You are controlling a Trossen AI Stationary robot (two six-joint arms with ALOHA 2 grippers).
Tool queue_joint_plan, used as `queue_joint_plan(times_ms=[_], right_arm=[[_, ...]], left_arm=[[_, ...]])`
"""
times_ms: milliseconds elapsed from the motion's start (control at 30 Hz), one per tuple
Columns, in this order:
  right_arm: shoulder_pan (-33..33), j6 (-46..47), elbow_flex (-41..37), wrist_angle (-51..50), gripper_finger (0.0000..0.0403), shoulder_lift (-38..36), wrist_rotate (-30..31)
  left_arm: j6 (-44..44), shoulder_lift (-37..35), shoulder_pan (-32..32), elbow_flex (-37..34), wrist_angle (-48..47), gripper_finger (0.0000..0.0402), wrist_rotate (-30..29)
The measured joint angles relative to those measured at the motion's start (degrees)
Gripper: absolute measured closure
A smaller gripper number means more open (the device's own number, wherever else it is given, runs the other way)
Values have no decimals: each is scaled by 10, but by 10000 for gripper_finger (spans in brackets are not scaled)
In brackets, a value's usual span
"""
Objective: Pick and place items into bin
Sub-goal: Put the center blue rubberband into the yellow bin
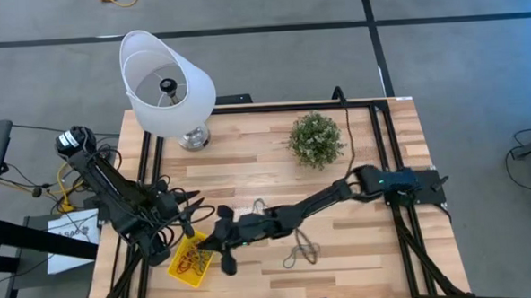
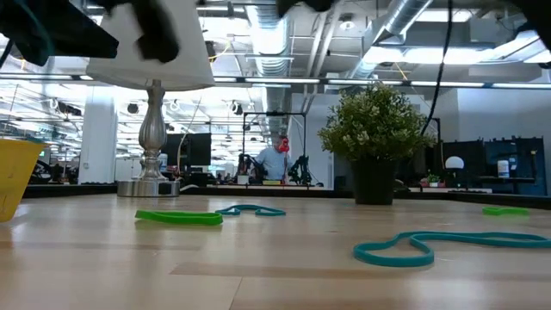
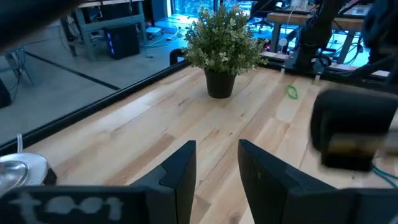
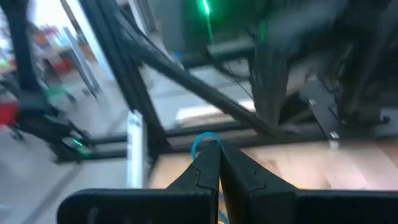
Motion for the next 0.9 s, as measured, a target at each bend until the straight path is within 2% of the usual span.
queue_joint_plan(times_ms=[200, 367, 567, 800, 900], right_arm=[[-4, -44, 159, -105, 403, 103, 3], [-4, -48, 240, -165, 401, 149, 1], [-10, -48, 250, -200, 383, 155, 1], [-20, -46, 250, -211, 340, 154, 1], [-20, -4, 266, -230, 324, 154, -15]], left_arm=[[10, 0, 0, 0, 0, 292, 10], [13, 0, 0, 0, 0, 292, 12], [14, 0, 0, 0, 0, 292, 14], [7, 0, 0, 0, 0, 292, 14], [6, 0, 0, 0, 0, 292, 26]])
